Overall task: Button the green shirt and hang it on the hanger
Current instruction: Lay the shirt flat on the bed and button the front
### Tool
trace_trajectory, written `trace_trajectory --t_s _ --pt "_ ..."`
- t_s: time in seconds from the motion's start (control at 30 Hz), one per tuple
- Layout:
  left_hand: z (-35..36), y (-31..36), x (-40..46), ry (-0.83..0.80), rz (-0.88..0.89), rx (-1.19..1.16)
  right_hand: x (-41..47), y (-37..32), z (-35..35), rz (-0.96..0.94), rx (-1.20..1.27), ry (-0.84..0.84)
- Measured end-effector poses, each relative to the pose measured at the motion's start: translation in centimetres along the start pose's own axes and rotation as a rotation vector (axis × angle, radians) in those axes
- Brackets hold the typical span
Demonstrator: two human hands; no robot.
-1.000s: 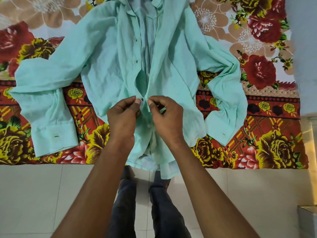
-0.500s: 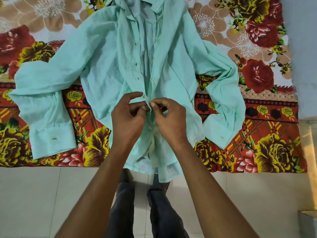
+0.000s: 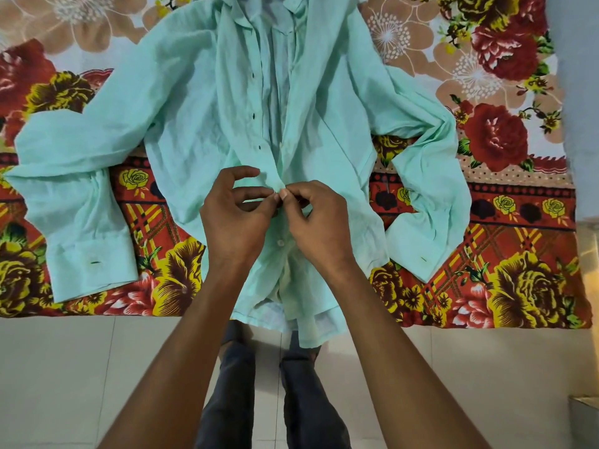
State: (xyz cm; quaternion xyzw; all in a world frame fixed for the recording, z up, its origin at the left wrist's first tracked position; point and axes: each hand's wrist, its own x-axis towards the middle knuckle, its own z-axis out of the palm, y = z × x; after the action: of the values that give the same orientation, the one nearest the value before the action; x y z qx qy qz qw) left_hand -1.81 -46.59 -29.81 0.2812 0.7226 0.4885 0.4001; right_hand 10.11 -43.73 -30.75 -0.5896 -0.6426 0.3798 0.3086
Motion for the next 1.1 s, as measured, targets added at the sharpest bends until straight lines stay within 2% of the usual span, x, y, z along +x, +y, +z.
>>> trace_trajectory --t_s 0.33,0.57,0.77,1.1 --pt "0.4 -0.1 0.1 -0.037 0.027 -0.040 0.2 0.6 0.0 -0.016 -0.015 -0.027" --pt "0.9 0.1 0.2 0.003 -0.165 -0.306 0.0 0.1 0.8 0.105 0.083 0.037" --pt "0.5 -0.2 0.1 -0.038 -0.107 -0.131 -0.2 0.2 0.8 0.089 0.119 0.058" --pt "-0.2 -0.3 0.6 -0.162 -0.080 -0.003 -0.2 0.1 0.9 0.058 0.064 0.075"
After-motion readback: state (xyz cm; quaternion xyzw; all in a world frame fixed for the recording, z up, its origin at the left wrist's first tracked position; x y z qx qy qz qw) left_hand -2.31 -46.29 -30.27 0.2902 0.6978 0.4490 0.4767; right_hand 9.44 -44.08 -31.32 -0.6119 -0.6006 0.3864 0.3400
